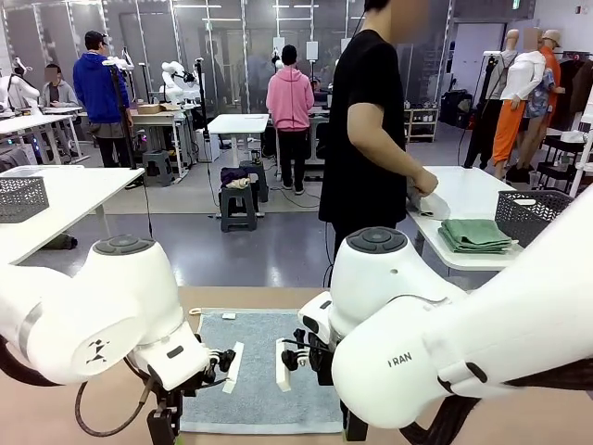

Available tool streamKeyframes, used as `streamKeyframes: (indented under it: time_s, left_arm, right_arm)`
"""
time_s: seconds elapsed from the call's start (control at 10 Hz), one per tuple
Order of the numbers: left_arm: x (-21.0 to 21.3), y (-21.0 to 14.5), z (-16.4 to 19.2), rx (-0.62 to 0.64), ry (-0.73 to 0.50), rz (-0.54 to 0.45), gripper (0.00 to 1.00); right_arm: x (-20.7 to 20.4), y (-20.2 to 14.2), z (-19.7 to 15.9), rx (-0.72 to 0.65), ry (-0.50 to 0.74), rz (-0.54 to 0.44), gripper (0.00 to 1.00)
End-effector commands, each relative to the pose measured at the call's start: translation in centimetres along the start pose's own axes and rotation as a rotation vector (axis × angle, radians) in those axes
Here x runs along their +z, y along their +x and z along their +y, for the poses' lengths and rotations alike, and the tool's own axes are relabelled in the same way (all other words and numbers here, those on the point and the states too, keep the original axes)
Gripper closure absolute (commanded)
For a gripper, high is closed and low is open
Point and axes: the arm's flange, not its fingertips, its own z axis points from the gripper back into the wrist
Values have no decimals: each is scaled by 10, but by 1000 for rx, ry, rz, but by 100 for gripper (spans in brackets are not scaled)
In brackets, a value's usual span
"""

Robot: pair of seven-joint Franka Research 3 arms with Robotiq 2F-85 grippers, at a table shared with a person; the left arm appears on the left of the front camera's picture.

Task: Fold the towels and place them in the basket.
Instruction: When a person lays out a Towel with hook on the table, fold it in half twice.

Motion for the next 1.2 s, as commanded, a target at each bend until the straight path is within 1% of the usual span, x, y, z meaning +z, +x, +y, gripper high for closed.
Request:
streamKeyframes:
  time_s: [0.0,0.3,0.5,1.1]
  left_arm:
    - [-19,-28,-26,-25,11,-15,0]
    - [-23,-38,-26,-46,11,-10,0]
    - [-22,-43,-26,-40,15,-5,0]
    - [-23,-50,-24,-34,-5,5,0]
  right_arm:
    - [-14,2,-1,-8,-12,27,0]
    - [-22,6,5,-11,28,30,0]
    - [-23,4,10,-14,25,31,0]
    - [-29,2,10,-33,73,32,0]
